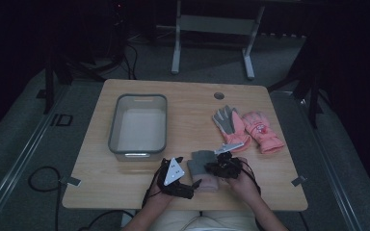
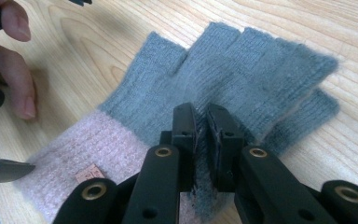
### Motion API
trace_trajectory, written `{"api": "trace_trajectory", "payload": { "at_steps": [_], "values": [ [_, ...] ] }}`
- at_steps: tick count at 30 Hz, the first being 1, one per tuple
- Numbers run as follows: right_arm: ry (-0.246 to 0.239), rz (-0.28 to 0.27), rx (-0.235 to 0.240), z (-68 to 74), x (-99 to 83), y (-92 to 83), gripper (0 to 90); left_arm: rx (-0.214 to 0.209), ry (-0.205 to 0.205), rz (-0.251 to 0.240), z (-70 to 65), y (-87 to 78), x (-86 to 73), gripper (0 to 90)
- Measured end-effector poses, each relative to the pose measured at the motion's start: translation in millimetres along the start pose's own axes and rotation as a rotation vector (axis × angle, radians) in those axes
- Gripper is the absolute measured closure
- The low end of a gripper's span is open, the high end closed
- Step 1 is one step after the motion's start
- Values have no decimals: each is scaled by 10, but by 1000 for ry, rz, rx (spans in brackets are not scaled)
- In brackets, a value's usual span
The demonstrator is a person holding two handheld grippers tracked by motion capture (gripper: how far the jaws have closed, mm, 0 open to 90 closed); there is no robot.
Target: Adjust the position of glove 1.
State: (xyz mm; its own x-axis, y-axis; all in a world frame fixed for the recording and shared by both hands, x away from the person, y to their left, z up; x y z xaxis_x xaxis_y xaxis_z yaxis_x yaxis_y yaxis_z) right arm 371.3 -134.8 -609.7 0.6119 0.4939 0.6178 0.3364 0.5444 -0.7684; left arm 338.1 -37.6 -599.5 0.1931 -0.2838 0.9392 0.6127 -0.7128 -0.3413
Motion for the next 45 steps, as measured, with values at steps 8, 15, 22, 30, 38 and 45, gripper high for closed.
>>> {"api": "trace_trajectory", "payload": {
  "at_steps": [8,15,22,30,38,45],
  "values": [
    [25,-13,6,-25,-26,-23,690,-23,-12,18,5,7,-14,0],
    [40,-37,7,-74,-20,-195,657,-67,20,8,-42,3,-6,0],
    [54,-64,-25,-211,13,-371,654,-59,109,131,-171,-9,17,52],
    [94,-103,-60,-363,161,-462,648,-128,220,126,-352,-11,116,70],
    [103,-90,-77,-452,296,-317,598,-192,332,218,-505,118,-18,229],
    [158,-34,-87,-541,171,-86,475,-162,425,298,-463,200,-217,314]
  ]
}}
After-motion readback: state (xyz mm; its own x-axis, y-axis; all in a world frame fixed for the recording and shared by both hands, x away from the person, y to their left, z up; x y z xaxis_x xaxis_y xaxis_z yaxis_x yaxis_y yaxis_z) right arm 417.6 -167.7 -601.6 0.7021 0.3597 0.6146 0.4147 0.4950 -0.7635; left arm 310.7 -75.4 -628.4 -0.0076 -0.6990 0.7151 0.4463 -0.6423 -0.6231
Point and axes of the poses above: each handheld gripper's, and its own axes: y roughly forward along the jaws, x roughly out of its top, z roughly to its left, the point moved 10 cm from there along y, roughly forward along the jaws, and after that the axes turned 1 degree about y, right-handed, at the moved point
